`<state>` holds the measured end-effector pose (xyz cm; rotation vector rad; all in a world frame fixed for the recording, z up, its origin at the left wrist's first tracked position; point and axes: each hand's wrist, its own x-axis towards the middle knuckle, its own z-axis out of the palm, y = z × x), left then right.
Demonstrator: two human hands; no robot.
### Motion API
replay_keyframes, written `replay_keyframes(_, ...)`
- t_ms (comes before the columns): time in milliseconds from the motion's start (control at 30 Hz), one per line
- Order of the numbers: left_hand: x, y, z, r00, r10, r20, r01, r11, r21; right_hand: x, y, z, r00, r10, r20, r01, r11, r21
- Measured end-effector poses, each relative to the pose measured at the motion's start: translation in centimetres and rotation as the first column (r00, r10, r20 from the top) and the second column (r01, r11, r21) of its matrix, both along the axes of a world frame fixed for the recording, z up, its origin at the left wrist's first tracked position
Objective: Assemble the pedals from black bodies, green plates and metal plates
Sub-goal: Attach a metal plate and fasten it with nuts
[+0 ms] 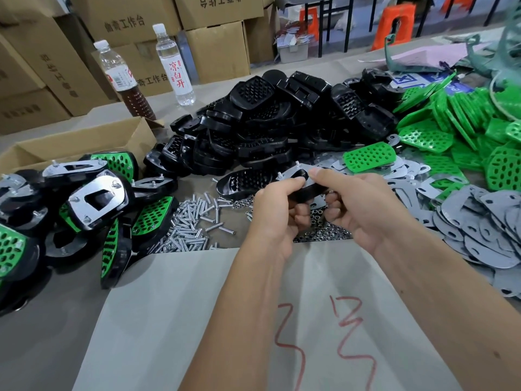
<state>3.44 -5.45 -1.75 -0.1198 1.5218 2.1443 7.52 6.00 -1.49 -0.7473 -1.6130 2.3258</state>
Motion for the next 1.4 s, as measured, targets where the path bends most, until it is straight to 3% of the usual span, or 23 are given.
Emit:
replay_keyframes(367, -0.1, -0.1, -0.2, 0.999, 0.002, 0.040, -0.002, 1.000, 0.006, 0.0, -0.1, -0.1, 1.000, -0.012, 0.018, 0.012, 1.000, 0.019)
replay_keyframes(533, -0.5, -0.4, -0.3, 0.999, 0.041, 0.019, -0.042, 0.998, 0.050, 0.3, 1.2, -0.5, 0.996, 0.039, -0.082, -0.038, 0.999, 0.004)
replay_keyframes(700, -1.0, -1.1, -0.2, 0.994, 0.054, 0.094, -0.070, 0.982, 0.178, 0.6, 1.8, -0.6, 0.957, -0.058, -0.286, 0.146, 0.943, 0.299)
replay_keyframes(800, -1.0, -1.6, 0.1, 0.983, -0.011, 0.185, -0.051, 0.945, 0.324, 0.6, 1.6, -0.7, 0.925, -0.045, -0.378, 0.196, 0.907, 0.372)
replay_keyframes(900, -0.9, -1.8, 0.3, 0.974, -0.080, 0.211, -0.005, 0.927, 0.374, 0.6, 1.8, -0.8, 0.909, -0.044, -0.414, 0.227, 0.887, 0.403)
replay_keyframes(1000, -0.8, -1.3, 0.0, 0.983, -0.009, 0.183, -0.042, 0.962, 0.271, 0.5, 2.0, -0.9, 0.911, -0.015, -0.412, 0.215, 0.870, 0.445)
replay_keyframes(1133, -1.1, -0.9, -0.7, 0.989, 0.128, -0.071, -0.127, 0.992, 0.029, 0.5, 1.8, -1.2, 0.904, 0.057, -0.424, 0.188, 0.837, 0.514)
replay_keyframes(1400, -0.6, -0.8, -0.6, 0.969, 0.118, -0.217, -0.130, 0.991, -0.043, 0.1, 2.2, -2.0, 0.913, 0.167, -0.373, 0.152, 0.709, 0.689)
